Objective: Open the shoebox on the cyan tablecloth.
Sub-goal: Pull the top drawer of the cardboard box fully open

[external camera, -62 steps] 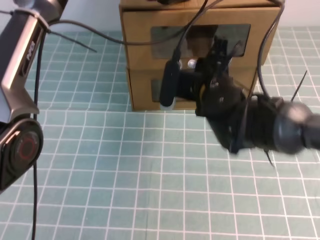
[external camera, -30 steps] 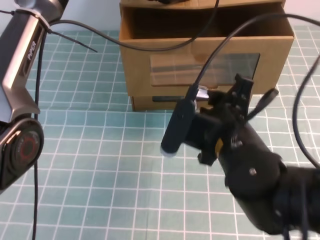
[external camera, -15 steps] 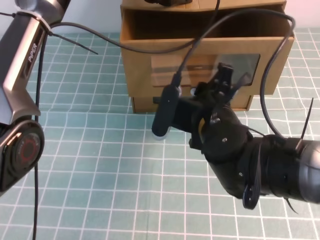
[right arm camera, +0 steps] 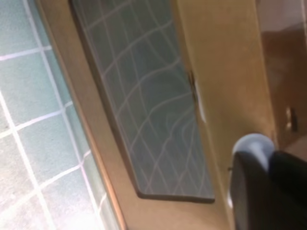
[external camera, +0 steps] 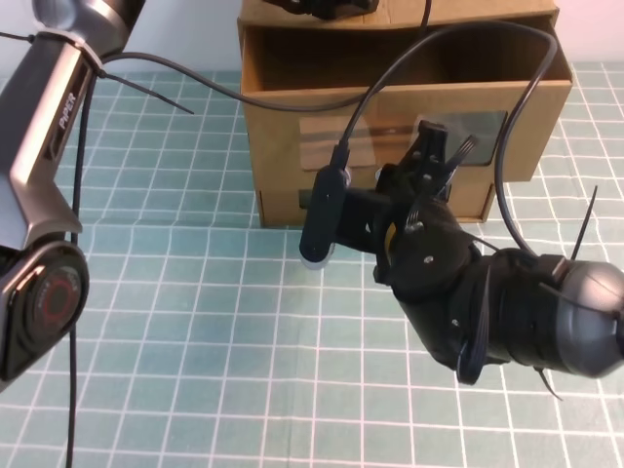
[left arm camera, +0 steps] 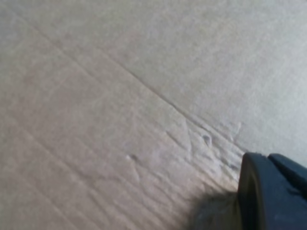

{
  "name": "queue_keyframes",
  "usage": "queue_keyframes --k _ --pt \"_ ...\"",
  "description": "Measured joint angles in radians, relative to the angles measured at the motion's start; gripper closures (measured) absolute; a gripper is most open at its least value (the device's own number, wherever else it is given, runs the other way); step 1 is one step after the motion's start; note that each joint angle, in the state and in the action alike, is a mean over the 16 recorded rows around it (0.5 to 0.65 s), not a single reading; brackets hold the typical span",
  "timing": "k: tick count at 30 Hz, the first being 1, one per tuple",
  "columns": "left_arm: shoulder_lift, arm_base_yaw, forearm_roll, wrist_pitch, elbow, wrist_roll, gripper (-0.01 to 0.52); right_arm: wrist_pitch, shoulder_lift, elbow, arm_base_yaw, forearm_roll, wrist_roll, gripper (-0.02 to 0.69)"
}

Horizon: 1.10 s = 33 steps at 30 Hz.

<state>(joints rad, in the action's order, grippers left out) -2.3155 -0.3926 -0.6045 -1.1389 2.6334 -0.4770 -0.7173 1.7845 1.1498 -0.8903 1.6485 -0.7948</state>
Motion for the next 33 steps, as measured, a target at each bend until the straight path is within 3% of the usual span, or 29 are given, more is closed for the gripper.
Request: queue_keyframes --k 8,21,27,33 --pt "0.0 0.0 0.0 0.002 0.0 0.0 0.519 0.0 -0.022 -0.008 -0.021 -0.06 0.057 0.651" --pt "0.0 0.0 0.0 0.002 0.0 -0.003 0.519 -0.011 -0.161 -0.139 -0.132 -0.214 0.108 0.656" --pt "0.0 0.0 0.0 0.002 0.001 -0.003 0.519 -0.014 -0.208 -0.188 -0.171 -0.272 0.087 0.647" --pt "-0.003 0.0 0.009 -0.008 0.024 0.012 0.519 -0.01 -0.235 -0.182 -0.187 -0.336 0.053 0.595"
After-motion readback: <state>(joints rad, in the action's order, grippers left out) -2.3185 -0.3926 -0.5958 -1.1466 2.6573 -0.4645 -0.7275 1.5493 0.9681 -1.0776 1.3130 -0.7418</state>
